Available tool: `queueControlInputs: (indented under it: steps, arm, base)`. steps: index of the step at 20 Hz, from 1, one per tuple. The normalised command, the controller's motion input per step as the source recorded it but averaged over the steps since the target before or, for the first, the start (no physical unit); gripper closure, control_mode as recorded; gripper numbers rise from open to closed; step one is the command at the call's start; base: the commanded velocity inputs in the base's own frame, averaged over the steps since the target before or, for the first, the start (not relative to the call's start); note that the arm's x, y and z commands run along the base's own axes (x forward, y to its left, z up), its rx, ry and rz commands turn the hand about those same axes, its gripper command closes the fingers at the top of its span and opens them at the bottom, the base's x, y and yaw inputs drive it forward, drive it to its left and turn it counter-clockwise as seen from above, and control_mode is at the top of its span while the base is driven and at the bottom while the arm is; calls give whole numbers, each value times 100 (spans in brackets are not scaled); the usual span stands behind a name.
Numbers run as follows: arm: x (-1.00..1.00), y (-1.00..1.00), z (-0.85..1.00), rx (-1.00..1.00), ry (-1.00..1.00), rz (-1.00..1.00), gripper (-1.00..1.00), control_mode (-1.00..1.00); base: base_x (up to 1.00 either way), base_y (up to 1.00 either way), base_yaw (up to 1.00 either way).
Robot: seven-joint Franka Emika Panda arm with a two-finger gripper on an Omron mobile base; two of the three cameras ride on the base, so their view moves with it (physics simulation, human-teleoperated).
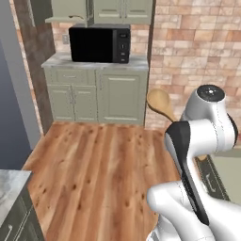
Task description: Organize the utensils by type. Pick up the wooden spoons from the counter and place them in the open cabinet. Then pick up the metallic utensils from the counter and place them in the open drawer.
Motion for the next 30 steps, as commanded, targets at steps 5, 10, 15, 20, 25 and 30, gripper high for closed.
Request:
queueControlInputs:
  steps: [5,10,15,20,25,30]
  arm:
    - [0,0,0,0,0,0,100,100]
    - [0,0,0,0,0,0,100,100]
    - [0,0,0,0,0,0,100,100]
    - [0,0,0,0,0,0,100,100]
    - [0,0,0,0,0,0,100,100]
    - [0,0,0,0,0,0,100,100]
  base:
    - [100,26,-13]
    - [98,55,-16]
    - [100,53,-18]
    - [100,24,-6]
    - [100,29,-1]
    - [100,57,0]
